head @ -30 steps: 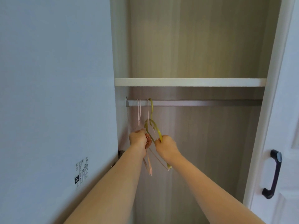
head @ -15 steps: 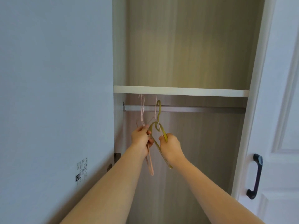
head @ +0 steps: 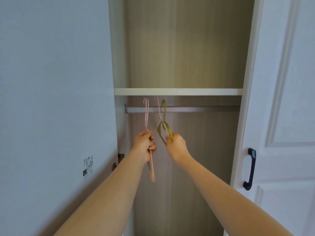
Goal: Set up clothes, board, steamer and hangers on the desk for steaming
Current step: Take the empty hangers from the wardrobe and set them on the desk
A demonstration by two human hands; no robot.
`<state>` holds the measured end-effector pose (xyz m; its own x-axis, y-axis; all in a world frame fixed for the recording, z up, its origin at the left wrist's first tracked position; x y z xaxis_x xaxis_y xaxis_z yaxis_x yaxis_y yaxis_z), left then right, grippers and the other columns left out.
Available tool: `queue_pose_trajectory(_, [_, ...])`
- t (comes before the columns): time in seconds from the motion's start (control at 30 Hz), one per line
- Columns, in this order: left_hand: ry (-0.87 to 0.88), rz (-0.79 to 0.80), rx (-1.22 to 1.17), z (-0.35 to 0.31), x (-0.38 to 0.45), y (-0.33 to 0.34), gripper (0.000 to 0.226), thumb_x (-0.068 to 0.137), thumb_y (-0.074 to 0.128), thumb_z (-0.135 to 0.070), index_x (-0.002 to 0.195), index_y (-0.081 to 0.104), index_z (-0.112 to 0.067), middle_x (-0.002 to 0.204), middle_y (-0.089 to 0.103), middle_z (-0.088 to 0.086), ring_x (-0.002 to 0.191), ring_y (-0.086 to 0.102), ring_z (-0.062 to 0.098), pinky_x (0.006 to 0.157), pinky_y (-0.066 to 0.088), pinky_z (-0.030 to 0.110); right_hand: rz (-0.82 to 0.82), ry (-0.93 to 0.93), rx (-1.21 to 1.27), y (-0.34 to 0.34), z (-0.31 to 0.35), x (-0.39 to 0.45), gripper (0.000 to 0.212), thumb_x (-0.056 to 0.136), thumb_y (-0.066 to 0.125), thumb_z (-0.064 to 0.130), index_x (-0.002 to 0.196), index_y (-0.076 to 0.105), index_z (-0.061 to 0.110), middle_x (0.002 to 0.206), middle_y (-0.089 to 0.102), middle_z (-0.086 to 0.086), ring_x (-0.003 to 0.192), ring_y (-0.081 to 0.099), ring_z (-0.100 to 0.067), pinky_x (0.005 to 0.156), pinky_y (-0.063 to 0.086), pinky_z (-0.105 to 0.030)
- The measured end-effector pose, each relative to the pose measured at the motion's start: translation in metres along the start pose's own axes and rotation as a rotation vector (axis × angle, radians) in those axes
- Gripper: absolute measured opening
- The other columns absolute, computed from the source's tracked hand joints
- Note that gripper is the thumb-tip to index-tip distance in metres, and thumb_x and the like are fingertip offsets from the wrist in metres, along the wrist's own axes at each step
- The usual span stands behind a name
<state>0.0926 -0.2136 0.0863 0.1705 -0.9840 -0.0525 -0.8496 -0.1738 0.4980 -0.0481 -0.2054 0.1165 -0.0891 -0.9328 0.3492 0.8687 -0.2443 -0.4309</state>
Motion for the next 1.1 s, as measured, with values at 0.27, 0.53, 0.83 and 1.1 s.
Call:
queue_pose_trajectory(0.27, [0.037, 0.006, 0.035, -0.007, -0.004, 0.001, 0.017, 0.1, 0.043, -0.01, 0.098, 0.059, -0.008, 0.067, 0.046, 0.003, 0.033, 0.032, 0.005, 0.031, 0.027, 0.015, -0.07, -0.044, 0.062, -0.02, 0.0, -0.004, 0.018, 0.096, 0.044, 0.013, 0.081, 0.05, 0.008, 0.071, 0.05, -0.002, 0.056, 0.043, -0.014, 0.047, 0.035, -0.023])
queue_pose_trajectory(0.53, [0.008, 0.007, 0.0, 0.007, -0.016, -0.002, 0.017, 0.099, 0.046, -0.009, 0.101, 0.062, -0.005, 0.066, 0.048, 0.003, 0.035, 0.033, 0.006, 0.032, 0.028, 0.017, -0.139, -0.088, 0.209, -0.036, -0.032, -0.033, 0.025, 0.095, 0.048, 0.011, 0.07, 0.042, 0.013, 0.06, 0.04, 0.001, 0.051, 0.034, -0.01, 0.047, 0.033, -0.021])
queue_pose_trajectory(0.83, [0.01, 0.123, 0.001, 0.044, -0.067, 0.007, 0.01, 0.096, 0.051, -0.005, 0.095, 0.061, -0.004, 0.069, 0.055, 0.009, 0.038, 0.04, 0.009, 0.038, 0.036, 0.019, -0.1, -0.05, 0.293, -0.037, -0.061, -0.1, 0.021, 0.097, 0.049, 0.017, 0.083, 0.057, 0.004, 0.068, 0.05, -0.003, 0.058, 0.044, -0.01, 0.051, 0.042, -0.011])
queue_pose_trajectory(1.1, [-0.09, 0.177, 0.009, 0.112, -0.127, -0.015, 0.006, 0.096, 0.051, -0.005, 0.098, 0.057, -0.007, 0.089, 0.073, 0.011, 0.077, 0.065, 0.022, 0.071, 0.055, 0.031, -0.057, 0.066, 0.268, -0.032, -0.094, -0.182, 0.016, 0.097, 0.052, 0.022, 0.089, 0.061, 0.012, 0.081, 0.062, -0.01, 0.073, 0.059, -0.025, 0.062, 0.05, -0.016])
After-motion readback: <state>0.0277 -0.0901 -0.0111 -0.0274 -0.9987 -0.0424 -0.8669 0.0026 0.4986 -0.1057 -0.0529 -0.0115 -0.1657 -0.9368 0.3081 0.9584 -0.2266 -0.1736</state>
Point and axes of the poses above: each hand's wrist, its own x-axis towards the middle knuckle, its own y-axis out of the palm, z = x × y, the point moved 10 cm from there along x, towards the middle knuckle
